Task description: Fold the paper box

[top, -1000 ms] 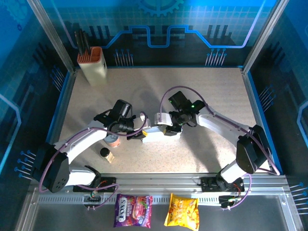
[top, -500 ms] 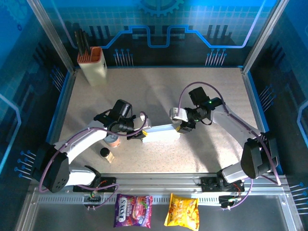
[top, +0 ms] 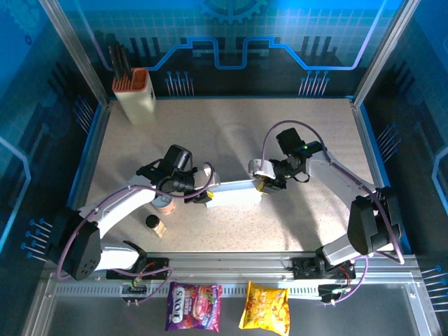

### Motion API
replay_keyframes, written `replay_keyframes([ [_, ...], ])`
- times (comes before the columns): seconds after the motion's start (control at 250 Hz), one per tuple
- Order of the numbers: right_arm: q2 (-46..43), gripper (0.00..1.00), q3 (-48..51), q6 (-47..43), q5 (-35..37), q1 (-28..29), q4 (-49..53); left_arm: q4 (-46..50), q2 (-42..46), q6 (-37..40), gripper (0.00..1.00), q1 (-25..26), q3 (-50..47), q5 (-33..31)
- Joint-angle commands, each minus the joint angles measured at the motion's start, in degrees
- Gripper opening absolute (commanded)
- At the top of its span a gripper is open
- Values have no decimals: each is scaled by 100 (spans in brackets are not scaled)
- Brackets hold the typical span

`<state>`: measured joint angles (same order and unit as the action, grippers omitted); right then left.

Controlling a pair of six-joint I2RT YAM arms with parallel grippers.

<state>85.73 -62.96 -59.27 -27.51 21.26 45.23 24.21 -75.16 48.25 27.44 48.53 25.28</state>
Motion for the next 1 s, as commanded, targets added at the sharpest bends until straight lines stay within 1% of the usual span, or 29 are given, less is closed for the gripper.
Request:
replay_keyframes([
  [0.0, 1, 27, -10, 210, -218, 29, -68, 296, 190, -26, 50, 38, 118, 73],
  [0.168, -206, 27, 25, 653, -186, 333, -475, 908, 187, -201, 63, 72, 733, 240],
  [0.256, -188, 26, 48, 796, 21, 609, -753, 1346, 57, -178, 69, 153, 1106, 255],
  [0.368, 5, 26, -96, 956, 284, 999, -905, 1839, -180, 6, 71, 345, 1500, 191],
  [0.543, 263, 25, -277, 1061, 408, 1254, -962, 2097, -632, 96, 70, 462, 1759, 79],
  [0.767, 346, 26, -293, 1073, 526, 1286, -950, 2258, -918, 53, 70, 578, 1752, -87],
  [0.831, 369, 26, -294, 1066, 519, 1293, -945, 2221, -977, 10, 66, 587, 1743, -179],
  [0.939, 394, 26, -305, 1057, 520, 1298, -920, 2212, -1060, 5, 57, 584, 1747, -328],
  [0.995, 403, 25, -300, 1049, 544, 1301, -907, 2202, -1099, 0, 54, 596, 1745, -361],
])
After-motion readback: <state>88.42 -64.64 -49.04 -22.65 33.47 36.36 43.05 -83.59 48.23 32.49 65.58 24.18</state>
